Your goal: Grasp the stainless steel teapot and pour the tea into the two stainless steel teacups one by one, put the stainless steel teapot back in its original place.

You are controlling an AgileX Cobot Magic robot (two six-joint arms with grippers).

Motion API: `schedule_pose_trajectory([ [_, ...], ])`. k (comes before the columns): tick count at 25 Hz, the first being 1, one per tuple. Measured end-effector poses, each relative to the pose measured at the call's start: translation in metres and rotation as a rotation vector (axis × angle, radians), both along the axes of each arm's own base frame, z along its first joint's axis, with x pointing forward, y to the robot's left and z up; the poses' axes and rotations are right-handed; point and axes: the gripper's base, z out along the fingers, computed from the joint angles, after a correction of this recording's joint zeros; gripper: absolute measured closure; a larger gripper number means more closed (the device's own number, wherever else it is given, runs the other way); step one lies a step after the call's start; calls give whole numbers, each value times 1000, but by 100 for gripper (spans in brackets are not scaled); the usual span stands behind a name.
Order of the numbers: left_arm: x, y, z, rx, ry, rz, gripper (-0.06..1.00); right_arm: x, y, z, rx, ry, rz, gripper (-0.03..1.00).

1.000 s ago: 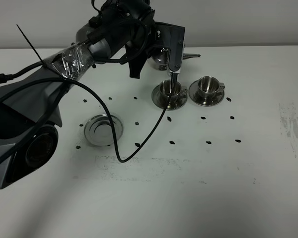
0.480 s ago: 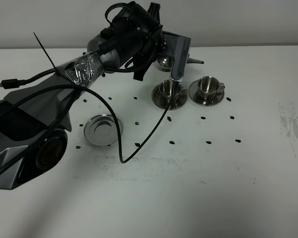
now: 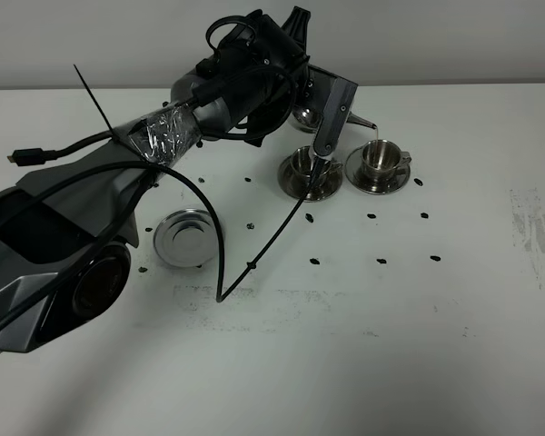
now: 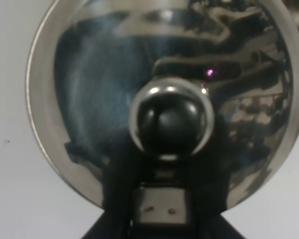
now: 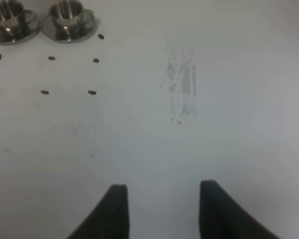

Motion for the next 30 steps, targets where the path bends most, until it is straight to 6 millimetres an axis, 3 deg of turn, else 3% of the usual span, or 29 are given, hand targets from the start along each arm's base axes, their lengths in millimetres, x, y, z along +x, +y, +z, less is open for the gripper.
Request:
schedule_pose_trajectory([
  [30, 0, -8, 1, 113, -94, -71, 77, 0, 0, 0, 0, 0, 0, 64],
])
